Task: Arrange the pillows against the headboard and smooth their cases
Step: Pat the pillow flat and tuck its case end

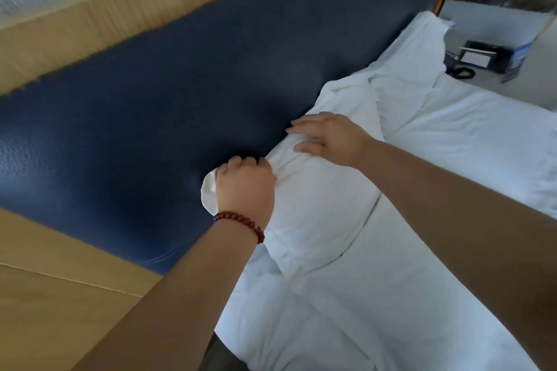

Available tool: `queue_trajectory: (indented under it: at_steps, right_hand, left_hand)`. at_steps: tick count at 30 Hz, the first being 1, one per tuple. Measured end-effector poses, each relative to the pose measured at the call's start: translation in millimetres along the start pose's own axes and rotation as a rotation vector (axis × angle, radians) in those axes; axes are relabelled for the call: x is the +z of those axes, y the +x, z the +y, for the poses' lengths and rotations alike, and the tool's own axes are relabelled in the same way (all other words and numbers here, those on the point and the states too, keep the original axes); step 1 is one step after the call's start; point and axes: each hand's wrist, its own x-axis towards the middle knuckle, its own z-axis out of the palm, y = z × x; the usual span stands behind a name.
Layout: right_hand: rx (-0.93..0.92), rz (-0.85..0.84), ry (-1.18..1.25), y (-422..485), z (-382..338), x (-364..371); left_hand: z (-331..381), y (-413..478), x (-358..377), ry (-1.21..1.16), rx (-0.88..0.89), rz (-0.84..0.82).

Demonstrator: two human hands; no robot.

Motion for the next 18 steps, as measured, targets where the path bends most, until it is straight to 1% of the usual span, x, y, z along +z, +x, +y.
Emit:
queue_trajectory:
  at_steps: [3, 5, 7, 9, 11, 12, 15, 18]
  right_hand:
    - [-0.022, -0.100, 0.082, 4, 9, -7]
    - [-0.060, -0.106, 0.084, 7, 14, -7]
    - [-0.099, -0.053, 0.102, 9, 16, -5]
    - [-0.122, -0.005, 0.141, 10, 16, -5]
    - [-0.126, 0.002, 0.190, 11, 16, -5]
    - [-0.116, -0.002, 0.210, 12, 17, -4]
    - [-0.070, -0.004, 0.288, 12, 14, -8]
    - [-0.066, -0.022, 0.350, 12, 8, -14]
  left_hand:
    - [-2, -7, -6, 0.004, -0.075, -0.006]
    - [-7, -11, -6, -0.025, -0.071, -0.015]
    - [-11, -15, -2, -0.145, -0.081, 0.021]
    - [-13, -20, 3, -0.349, -0.119, 0.113]
    - [-12, -25, 9, -0.523, -0.156, 0.221]
    - [-12, -27, 11, -0.589, -0.180, 0.246]
    - [-15, -28, 14, -0.743, -0.237, 0.200]
    - [-21, -27, 11, -0.768, -0.229, 0.195]
